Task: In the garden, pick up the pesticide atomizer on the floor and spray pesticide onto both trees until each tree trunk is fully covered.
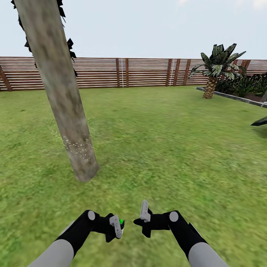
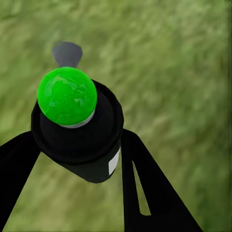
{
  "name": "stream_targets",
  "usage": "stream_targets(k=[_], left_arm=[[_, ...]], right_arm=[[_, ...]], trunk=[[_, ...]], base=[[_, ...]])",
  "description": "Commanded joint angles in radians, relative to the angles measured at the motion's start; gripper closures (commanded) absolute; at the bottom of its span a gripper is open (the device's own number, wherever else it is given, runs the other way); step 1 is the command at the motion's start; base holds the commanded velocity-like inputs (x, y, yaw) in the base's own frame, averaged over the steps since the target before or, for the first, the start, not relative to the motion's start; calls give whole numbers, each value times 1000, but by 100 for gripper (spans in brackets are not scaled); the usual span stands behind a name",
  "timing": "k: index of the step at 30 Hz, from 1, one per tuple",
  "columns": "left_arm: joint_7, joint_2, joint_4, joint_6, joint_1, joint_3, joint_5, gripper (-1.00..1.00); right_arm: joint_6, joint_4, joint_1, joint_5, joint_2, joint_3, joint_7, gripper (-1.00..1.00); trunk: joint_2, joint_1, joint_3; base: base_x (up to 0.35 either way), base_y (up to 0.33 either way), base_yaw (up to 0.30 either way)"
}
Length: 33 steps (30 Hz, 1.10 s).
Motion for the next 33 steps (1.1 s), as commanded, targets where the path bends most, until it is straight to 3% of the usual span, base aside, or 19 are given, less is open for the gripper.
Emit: stream_targets(k=[1,15,30,33], left_arm=[[-2,-3,-1,-6,0,3,-9,100],[2,-14,0,-11,0,5,-4,100],[13,-48,15,-12,1,4,-4,100],[19,-49,15,-12,1,4,9,100]], right_arm=[[-5,-1,-1,8,0,-1,1,100],[-5,-18,-1,7,2,-1,-1,100],[-5,-24,-1,7,2,-1,0,100],[-5,-24,-1,7,2,-1,-1,100]], trunk=[[0,0,-1],[0,0,-1],[0,0,-1],[0,0,-1]], base=[[0,0,0],[0,0,0],[0,0,0],[0,0,0]])
